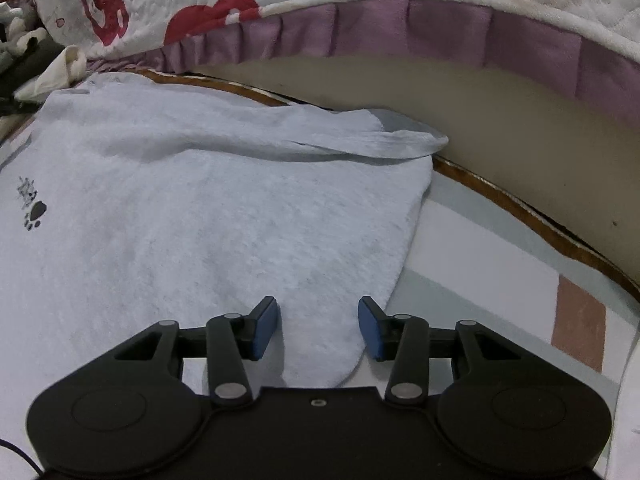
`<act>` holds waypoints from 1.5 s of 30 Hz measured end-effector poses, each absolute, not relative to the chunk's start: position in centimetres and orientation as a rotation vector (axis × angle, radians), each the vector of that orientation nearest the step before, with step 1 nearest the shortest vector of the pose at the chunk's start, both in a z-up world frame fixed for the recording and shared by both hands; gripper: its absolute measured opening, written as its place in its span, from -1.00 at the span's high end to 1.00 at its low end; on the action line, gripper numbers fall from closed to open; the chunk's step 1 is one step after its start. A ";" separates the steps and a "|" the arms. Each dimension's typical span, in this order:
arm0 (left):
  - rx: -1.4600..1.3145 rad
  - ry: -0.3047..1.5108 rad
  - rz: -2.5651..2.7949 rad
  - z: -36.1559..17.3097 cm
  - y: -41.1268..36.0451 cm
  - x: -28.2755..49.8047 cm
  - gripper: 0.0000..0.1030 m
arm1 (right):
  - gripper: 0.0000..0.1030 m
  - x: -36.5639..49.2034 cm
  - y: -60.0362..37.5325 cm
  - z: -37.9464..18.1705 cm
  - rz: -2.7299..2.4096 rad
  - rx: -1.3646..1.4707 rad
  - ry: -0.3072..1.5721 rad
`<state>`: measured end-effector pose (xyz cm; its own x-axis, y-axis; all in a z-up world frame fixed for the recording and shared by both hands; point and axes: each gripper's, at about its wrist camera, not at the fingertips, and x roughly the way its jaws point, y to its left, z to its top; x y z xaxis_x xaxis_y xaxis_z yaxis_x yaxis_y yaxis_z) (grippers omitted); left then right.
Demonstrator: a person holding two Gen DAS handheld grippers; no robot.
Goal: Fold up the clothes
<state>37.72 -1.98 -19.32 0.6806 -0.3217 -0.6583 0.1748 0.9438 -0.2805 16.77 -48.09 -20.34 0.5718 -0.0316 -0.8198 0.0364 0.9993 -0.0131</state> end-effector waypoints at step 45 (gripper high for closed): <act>-0.036 0.440 -0.557 -9.9 -10.1 32.5 0.84 | -0.02 20.6 -54.1 -20.7 -0.109 0.203 0.839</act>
<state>32.46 -10.08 -9.91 0.7586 -0.5188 -0.3943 0.5037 0.8507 -0.1504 20.57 -54.10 -20.67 0.6644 -0.0159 -0.7472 0.1759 0.9750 0.1357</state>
